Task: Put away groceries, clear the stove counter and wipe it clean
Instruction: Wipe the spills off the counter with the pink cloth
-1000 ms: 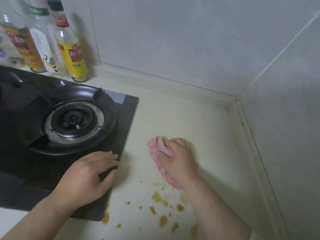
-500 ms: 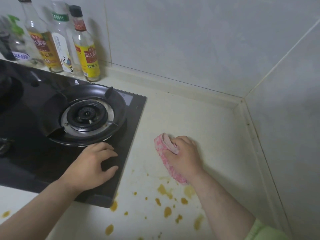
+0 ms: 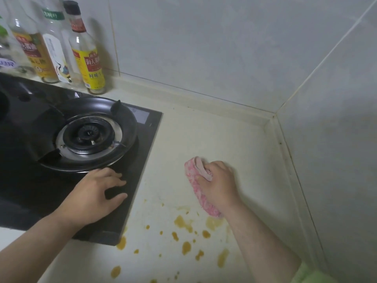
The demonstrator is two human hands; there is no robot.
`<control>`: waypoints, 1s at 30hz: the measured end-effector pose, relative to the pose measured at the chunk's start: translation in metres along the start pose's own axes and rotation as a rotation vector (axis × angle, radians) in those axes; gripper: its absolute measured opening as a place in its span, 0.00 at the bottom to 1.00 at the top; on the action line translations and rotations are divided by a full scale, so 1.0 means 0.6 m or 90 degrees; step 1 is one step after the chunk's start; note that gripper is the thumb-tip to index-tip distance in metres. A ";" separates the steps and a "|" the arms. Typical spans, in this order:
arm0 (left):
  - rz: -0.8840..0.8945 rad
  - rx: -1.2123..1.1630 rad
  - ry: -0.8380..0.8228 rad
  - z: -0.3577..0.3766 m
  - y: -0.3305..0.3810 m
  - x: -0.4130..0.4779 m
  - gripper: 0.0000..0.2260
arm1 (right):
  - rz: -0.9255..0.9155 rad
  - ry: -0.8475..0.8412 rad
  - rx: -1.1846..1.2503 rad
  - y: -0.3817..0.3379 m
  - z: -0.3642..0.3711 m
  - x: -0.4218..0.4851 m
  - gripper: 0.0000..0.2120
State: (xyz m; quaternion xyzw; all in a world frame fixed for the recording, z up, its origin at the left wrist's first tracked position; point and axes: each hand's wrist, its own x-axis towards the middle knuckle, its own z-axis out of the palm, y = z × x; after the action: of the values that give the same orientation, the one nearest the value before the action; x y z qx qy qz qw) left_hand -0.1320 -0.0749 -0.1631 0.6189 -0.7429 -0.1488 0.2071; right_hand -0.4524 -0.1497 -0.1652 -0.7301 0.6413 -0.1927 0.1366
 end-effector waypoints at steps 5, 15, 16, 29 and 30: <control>-0.003 0.005 0.011 0.003 -0.001 0.002 0.15 | 0.026 0.016 -0.008 0.046 -0.021 -0.013 0.06; -0.020 0.004 0.022 0.002 0.006 0.001 0.15 | 0.132 0.059 -0.034 0.110 -0.084 -0.062 0.08; -0.020 0.004 0.020 0.001 0.007 0.001 0.14 | 0.136 0.067 -0.032 0.104 -0.083 -0.064 0.06; -0.034 -0.009 0.011 -0.003 0.011 0.001 0.14 | 0.048 0.041 0.019 -0.026 -0.009 -0.108 0.17; -0.032 -0.006 0.010 -0.003 0.011 0.002 0.14 | 0.035 0.039 0.029 -0.038 -0.004 -0.112 0.17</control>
State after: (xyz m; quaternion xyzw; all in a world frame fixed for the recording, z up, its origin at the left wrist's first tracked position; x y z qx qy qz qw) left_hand -0.1371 -0.0746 -0.1585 0.6374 -0.7248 -0.1530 0.2121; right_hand -0.4400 -0.0799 -0.1601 -0.7026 0.6603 -0.2259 0.1389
